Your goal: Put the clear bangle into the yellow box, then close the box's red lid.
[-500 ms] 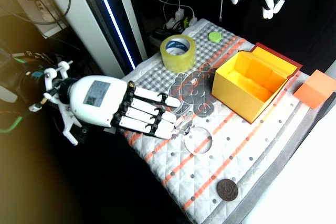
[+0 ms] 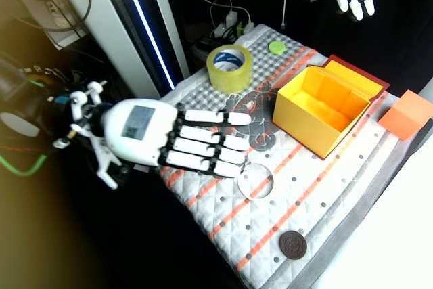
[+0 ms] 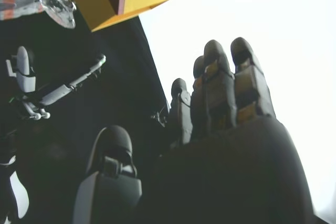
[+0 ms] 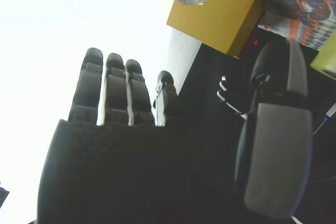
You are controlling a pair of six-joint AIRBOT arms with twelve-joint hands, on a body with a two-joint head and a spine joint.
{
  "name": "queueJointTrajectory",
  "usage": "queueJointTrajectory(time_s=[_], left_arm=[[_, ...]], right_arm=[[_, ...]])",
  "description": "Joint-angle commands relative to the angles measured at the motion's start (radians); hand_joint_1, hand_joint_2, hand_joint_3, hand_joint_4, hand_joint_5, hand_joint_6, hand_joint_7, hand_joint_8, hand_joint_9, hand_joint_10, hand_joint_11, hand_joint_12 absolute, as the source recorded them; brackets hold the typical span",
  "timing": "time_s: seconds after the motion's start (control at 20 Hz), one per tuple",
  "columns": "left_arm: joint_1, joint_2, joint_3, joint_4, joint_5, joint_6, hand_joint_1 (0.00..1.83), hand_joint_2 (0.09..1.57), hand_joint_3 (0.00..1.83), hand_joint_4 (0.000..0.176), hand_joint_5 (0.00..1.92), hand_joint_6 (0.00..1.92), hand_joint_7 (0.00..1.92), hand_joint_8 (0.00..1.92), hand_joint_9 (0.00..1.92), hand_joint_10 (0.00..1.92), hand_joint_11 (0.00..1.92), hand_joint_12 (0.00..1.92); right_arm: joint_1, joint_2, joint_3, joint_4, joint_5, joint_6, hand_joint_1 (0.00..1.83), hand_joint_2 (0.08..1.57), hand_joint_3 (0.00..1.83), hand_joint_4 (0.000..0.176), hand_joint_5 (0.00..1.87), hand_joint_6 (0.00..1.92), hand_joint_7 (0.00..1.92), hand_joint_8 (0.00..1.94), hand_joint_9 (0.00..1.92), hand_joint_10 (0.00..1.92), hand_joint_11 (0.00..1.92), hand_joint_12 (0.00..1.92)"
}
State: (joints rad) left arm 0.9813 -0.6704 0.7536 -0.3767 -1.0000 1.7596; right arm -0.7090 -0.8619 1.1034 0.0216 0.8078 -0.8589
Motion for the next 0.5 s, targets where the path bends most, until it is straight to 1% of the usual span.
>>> queueJointTrajectory(time_s=[0.0,0.05,0.1,0.15,0.2,0.25,0.3,0.35,0.45], left_arm=[[-0.011,-0.001,0.007,0.013,-0.117,-0.003,0.03,1.18,0.00,0.176,0.21,0.00,0.25,0.00,0.30,0.00,0.00,0.32],[-0.011,-0.002,0.008,0.013,-0.116,-0.003,0.03,1.18,0.00,0.176,0.21,0.00,0.25,0.00,0.31,0.01,0.00,0.32],[-0.011,-0.002,0.008,0.013,-0.116,-0.003,0.06,1.18,0.00,0.176,0.22,0.00,0.25,0.00,0.30,0.00,0.00,0.29],[-0.011,-0.004,0.008,0.013,-0.112,-0.003,0.07,1.17,0.00,0.176,0.21,0.00,0.26,0.00,0.30,0.00,0.00,0.28],[-0.011,-0.005,0.008,0.013,-0.109,-0.003,0.08,1.17,0.00,0.176,0.21,0.00,0.26,0.00,0.29,0.00,0.00,0.27],[-0.011,-0.008,0.009,0.013,-0.106,-0.003,0.08,1.17,0.00,0.176,0.22,0.00,0.25,0.00,0.28,0.00,0.00,0.28],[-0.011,-0.010,0.009,0.013,-0.101,-0.003,0.08,1.17,0.00,0.176,0.23,0.00,0.26,0.00,0.29,0.00,0.00,0.30],[-0.011,-0.010,0.009,0.013,-0.098,-0.003,0.08,1.17,0.00,0.176,0.23,0.00,0.26,0.00,0.29,0.00,0.00,0.30],[-0.011,-0.011,0.009,0.013,-0.098,-0.003,0.12,1.17,0.00,0.176,0.25,0.01,0.27,0.00,0.29,0.00,0.00,0.29]], right_arm=[[0.029,-0.008,0.015,-0.002,0.069,0.000,0.90,0.93,0.00,0.176,0.08,0.01,0.08,0.01,0.11,0.01,0.09,0.30],[0.046,-0.021,0.026,-0.012,0.043,0.000,0.90,0.91,0.00,0.176,0.13,0.00,0.16,0.02,0.21,0.00,0.07,0.57],[0.058,-0.030,0.034,-0.023,0.026,0.000,0.96,0.92,0.00,0.157,0.20,0.00,0.25,0.01,0.32,0.01,0.13,0.68],[0.084,-0.045,0.046,-0.044,-0.005,-0.001,0.92,0.92,0.00,0.122,0.26,0.00,0.38,0.01,0.42,0.02,0.21,0.72],[0.095,-0.053,0.052,-0.051,-0.021,-0.003,0.86,0.92,0.00,0.119,0.29,0.00,0.44,0.01,0.47,0.02,0.25,0.74],[0.109,-0.062,0.059,-0.055,-0.037,-0.009,0.85,0.94,0.00,0.104,0.30,0.00,0.50,0.01,0.53,0.02,0.30,0.76],[0.122,-0.074,0.070,-0.055,-0.057,-0.018,0.85,0.98,0.00,0.103,0.32,0.00,0.53,0.00,0.58,0.01,0.36,0.70],[0.131,-0.086,0.082,-0.055,-0.075,-0.018,0.86,0.98,0.00,0.103,0.33,0.00,0.53,0.00,0.59,0.00,0.42,0.64],[0.144,-0.108,0.105,-0.053,-0.110,-0.018,0.79,0.95,0.00,0.104,0.33,0.00,0.51,0.00,0.59,0.00,0.44,0.63]])
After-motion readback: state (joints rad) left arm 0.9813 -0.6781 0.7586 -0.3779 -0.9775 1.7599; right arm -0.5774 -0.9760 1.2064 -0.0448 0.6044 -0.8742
